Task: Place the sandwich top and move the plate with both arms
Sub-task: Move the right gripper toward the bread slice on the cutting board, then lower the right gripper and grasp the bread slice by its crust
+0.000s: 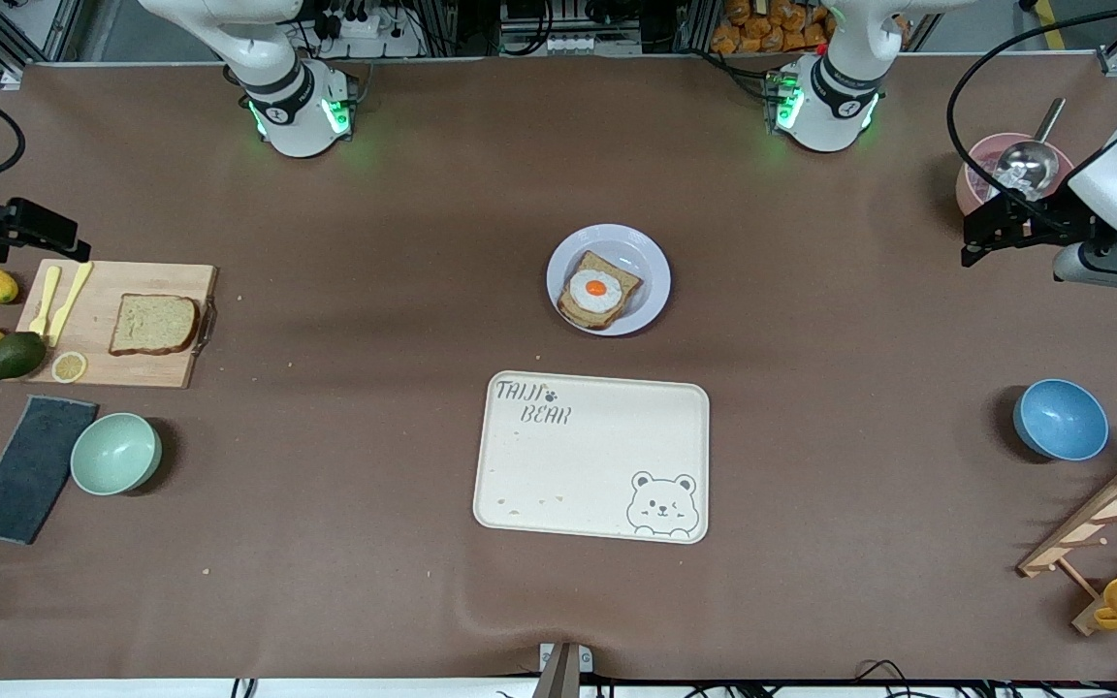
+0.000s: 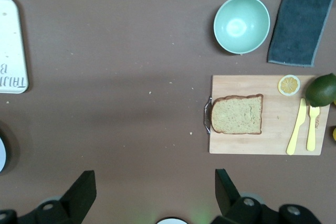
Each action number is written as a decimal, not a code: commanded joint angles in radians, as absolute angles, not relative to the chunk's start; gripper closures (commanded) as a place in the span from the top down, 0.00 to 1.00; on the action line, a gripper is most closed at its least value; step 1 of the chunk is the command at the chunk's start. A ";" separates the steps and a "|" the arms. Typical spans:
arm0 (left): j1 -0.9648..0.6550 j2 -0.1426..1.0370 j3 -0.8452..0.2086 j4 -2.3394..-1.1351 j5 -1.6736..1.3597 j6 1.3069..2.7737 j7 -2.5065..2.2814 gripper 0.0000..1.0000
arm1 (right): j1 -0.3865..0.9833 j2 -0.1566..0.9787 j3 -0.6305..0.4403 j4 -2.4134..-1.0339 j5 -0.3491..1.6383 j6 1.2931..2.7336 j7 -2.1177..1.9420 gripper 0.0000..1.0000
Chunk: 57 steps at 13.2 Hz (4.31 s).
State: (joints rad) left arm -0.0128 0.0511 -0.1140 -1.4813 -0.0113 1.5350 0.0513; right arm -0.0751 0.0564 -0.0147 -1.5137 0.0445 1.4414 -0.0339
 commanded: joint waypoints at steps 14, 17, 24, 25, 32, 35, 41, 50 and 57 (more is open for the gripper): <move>0.017 0.051 -0.110 -1.473 -0.061 1.548 0.035 1.00 | -0.376 0.265 -0.008 -1.706 0.069 1.736 -0.379 0.91; 0.015 0.051 -0.112 -1.473 -0.058 1.548 0.034 1.00 | -0.437 0.336 -0.008 -1.706 0.104 1.772 -0.477 0.87; 0.015 0.052 -0.112 -1.474 -0.054 1.548 0.034 1.00 | -0.523 0.405 -0.008 -1.829 0.135 1.939 -0.647 0.87; 0.015 0.052 -0.112 -1.474 -0.052 1.548 0.035 1.00 | -0.535 0.426 -0.006 -1.829 0.141 1.945 -0.670 0.87; 0.015 0.054 -0.112 -1.474 -0.051 1.548 0.034 1.00 | -0.578 0.532 -0.008 -1.835 0.198 2.019 -0.787 0.75; 0.015 0.052 -0.112 -1.471 -0.049 1.548 0.034 1.00 | -0.594 0.534 -0.006 -1.891 0.228 2.057 -0.821 0.70; 0.015 0.055 -0.112 -1.473 -0.049 1.548 0.034 1.00 | -0.610 0.534 -0.006 -1.916 0.230 2.059 -0.844 0.50; 0.015 0.060 -0.114 -1.474 -0.049 1.549 0.034 1.00 | -0.612 0.534 -0.006 -1.914 0.230 2.060 -0.917 0.00; 0.017 0.061 -0.114 -1.474 -0.049 1.555 0.034 1.00 | -0.514 0.517 -0.002 -1.717 0.241 1.703 -0.836 0.00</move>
